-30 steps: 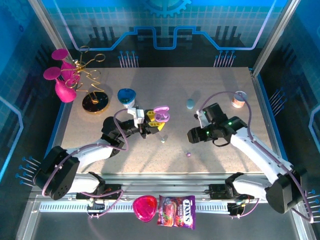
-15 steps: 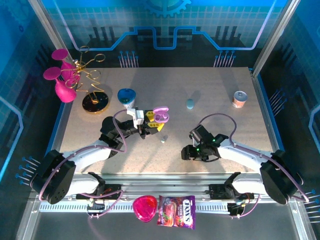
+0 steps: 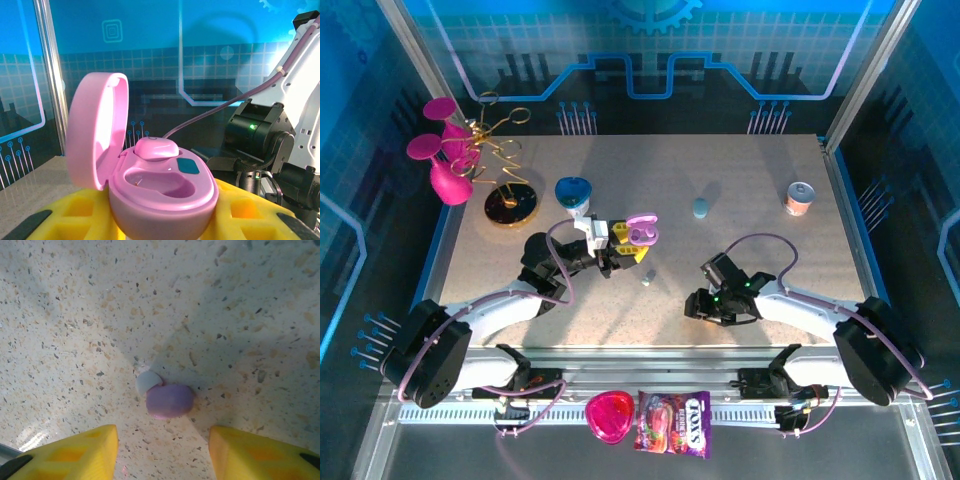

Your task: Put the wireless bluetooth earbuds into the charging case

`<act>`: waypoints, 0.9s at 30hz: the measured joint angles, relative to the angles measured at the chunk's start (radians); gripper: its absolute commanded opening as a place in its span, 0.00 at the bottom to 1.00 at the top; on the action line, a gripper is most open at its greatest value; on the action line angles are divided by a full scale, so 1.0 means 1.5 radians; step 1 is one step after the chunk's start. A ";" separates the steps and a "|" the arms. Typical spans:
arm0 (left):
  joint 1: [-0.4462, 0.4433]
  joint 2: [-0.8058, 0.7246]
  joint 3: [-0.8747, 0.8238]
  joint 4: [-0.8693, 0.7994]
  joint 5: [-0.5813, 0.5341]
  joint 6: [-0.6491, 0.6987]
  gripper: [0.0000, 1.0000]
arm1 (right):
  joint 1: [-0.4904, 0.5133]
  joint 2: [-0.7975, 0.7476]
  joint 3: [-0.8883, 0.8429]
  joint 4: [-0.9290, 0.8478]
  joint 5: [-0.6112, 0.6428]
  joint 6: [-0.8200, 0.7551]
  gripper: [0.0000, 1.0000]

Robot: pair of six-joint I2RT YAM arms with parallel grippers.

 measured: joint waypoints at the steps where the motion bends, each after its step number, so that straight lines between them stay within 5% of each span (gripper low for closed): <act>1: 0.000 0.000 0.000 -0.001 0.000 0.000 0.34 | 0.000 -0.001 0.001 -0.002 0.001 0.000 0.52; 12: 0.000 0.000 0.000 -0.009 0.000 0.003 0.34 | 0.005 -0.051 0.027 -0.006 0.022 -0.001 0.52; 27: 0.000 -0.011 0.000 -0.012 0.000 0.004 0.34 | 0.000 0.015 0.028 0.023 0.017 -0.003 0.52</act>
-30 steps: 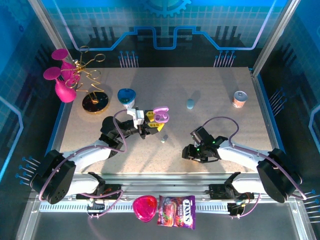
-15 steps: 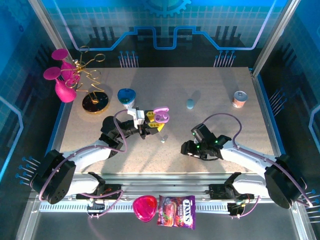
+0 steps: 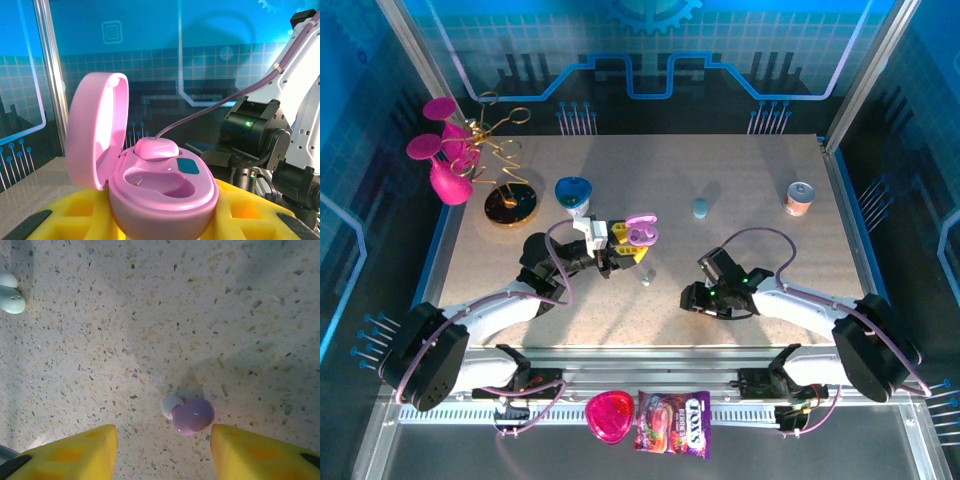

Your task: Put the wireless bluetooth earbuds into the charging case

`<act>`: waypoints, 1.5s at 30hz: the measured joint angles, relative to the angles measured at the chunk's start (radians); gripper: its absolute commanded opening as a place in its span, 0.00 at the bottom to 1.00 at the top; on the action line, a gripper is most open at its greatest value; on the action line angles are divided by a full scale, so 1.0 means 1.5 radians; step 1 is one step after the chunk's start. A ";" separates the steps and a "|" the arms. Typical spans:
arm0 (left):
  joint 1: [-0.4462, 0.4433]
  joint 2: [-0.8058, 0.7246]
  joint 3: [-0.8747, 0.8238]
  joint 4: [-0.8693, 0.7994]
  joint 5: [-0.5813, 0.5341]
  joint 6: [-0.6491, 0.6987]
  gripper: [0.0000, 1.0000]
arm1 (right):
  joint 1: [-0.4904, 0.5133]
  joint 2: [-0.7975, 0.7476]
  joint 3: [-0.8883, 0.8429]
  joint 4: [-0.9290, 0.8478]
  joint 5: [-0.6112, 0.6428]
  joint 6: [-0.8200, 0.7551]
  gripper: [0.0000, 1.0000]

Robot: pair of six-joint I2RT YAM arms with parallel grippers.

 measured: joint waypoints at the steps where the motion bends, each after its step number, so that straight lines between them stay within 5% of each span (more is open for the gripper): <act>1: 0.000 0.000 0.000 -0.002 0.000 0.000 0.34 | 0.000 0.003 0.000 0.003 0.000 -0.001 0.52; 33: 0.000 -0.027 0.000 -0.032 0.000 0.015 0.34 | -0.040 0.034 -0.020 0.090 -0.067 -0.022 0.50; 45: 0.000 -0.027 0.000 -0.033 0.000 0.016 0.34 | -0.041 0.039 -0.026 0.125 -0.088 -0.020 0.42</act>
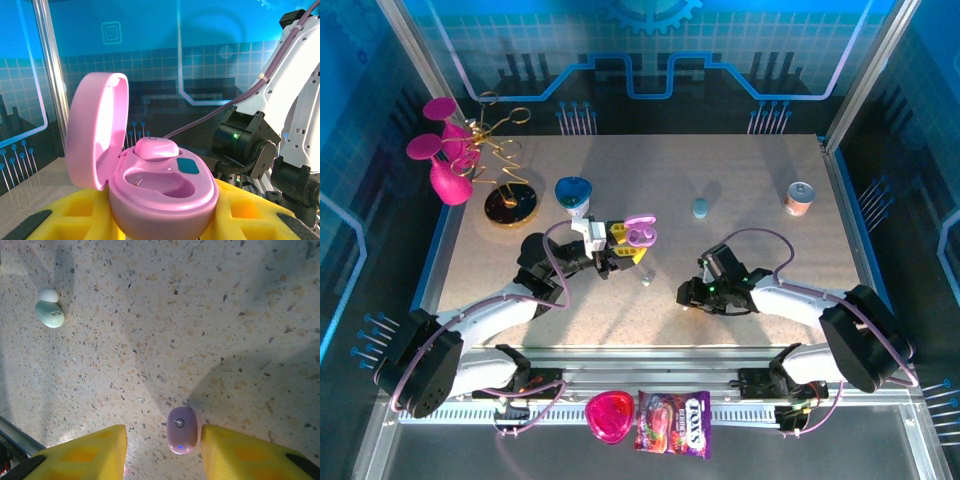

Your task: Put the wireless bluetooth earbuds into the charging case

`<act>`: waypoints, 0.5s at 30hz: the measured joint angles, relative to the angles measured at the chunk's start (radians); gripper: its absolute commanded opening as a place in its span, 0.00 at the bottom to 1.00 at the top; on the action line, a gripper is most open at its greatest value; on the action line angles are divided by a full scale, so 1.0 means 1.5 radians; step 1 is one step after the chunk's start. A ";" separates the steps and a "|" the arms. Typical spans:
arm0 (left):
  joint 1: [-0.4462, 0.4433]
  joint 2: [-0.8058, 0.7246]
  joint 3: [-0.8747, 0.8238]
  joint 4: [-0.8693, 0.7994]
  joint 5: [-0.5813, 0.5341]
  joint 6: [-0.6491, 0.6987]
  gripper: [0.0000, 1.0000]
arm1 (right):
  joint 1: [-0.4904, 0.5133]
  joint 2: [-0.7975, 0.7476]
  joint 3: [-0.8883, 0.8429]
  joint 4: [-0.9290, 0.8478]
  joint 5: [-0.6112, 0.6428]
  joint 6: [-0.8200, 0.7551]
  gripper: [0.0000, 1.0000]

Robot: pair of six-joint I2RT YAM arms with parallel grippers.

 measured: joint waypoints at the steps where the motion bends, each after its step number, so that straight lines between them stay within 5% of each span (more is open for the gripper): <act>1: 0.000 0.000 0.000 0.000 0.000 0.000 0.34 | 0.000 0.001 -0.001 0.003 0.000 0.000 0.42; 15: 0.000 0.001 0.000 0.000 0.000 0.000 0.34 | -0.007 0.030 -0.001 0.012 -0.012 -0.003 0.30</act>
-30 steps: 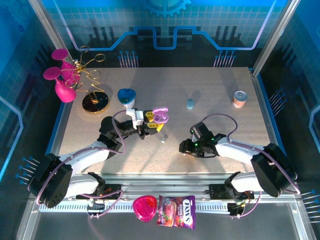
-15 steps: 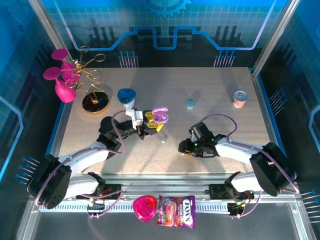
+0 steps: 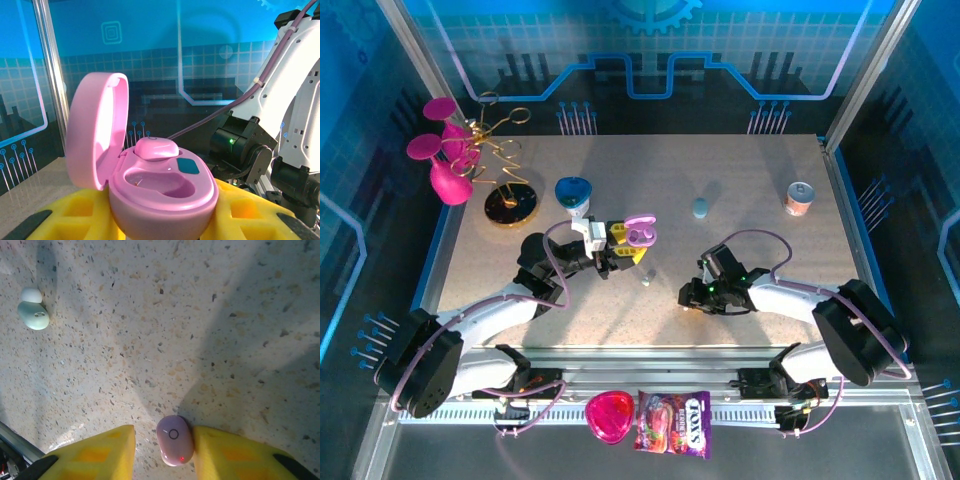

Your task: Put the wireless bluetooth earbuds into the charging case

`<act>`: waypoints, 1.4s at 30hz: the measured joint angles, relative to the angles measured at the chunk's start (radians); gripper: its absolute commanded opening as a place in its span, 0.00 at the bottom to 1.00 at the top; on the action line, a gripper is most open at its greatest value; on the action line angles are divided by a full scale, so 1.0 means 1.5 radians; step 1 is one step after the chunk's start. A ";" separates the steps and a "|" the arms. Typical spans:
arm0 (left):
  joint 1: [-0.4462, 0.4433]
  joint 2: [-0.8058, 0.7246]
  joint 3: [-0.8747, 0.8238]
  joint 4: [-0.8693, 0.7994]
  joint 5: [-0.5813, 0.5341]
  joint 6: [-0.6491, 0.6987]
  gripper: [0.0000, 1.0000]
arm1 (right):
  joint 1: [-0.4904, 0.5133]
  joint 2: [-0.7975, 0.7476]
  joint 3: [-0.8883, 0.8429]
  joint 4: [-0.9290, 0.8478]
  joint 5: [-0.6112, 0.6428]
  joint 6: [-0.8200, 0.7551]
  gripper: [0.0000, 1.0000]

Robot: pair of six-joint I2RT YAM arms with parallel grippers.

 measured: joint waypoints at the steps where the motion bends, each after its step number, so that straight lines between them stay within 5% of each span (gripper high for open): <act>1: 0.000 0.000 0.000 0.000 0.000 0.000 0.34 | 0.000 0.001 0.000 -0.001 0.001 0.000 0.29; 9: 0.000 0.000 0.000 0.000 0.000 0.000 0.34 | -0.001 0.002 0.000 -0.010 0.012 -0.005 0.19; 21: 0.000 0.005 0.000 0.000 0.000 0.000 0.34 | 0.004 -0.047 0.018 -0.081 0.050 -0.034 0.18; 42: 0.002 0.098 0.000 -0.004 -0.052 0.020 0.34 | 0.135 -0.175 0.328 -0.327 0.303 -0.230 0.20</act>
